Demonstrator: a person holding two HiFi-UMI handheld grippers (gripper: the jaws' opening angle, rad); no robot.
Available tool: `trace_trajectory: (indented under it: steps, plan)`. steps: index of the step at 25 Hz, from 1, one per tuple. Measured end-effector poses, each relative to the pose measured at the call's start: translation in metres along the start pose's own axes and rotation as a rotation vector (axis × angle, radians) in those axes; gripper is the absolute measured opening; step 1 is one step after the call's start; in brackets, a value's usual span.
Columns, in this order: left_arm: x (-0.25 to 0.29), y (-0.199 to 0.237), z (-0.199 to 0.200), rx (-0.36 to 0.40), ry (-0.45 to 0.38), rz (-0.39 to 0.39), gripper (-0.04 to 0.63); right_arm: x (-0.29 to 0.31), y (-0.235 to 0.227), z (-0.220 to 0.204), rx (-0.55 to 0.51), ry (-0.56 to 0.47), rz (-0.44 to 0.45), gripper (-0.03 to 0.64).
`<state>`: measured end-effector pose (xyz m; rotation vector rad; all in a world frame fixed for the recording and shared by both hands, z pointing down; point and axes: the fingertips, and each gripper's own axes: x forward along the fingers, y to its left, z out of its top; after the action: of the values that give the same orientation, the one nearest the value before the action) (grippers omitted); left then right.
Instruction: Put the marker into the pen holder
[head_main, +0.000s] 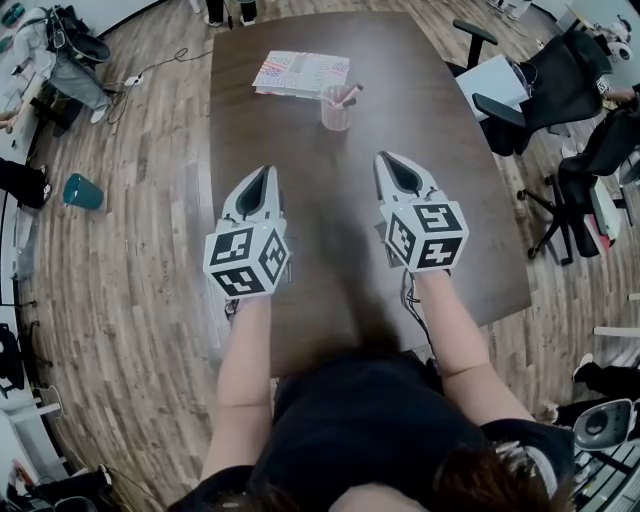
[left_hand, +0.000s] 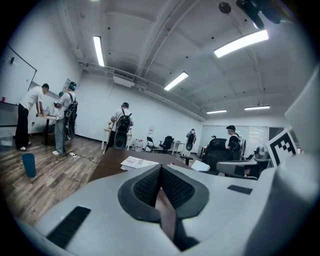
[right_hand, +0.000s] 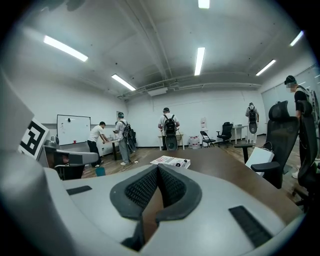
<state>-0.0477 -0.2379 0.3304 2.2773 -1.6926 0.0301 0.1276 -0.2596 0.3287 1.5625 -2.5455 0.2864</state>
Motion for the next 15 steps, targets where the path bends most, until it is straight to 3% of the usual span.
trace_trajectory:
  steps: [15]
  plan:
    - [0.0026,-0.0078,-0.0093,0.01,0.031,-0.036,0.025,-0.0006,-0.0044,-0.0036,0.033,0.006,0.019,0.018]
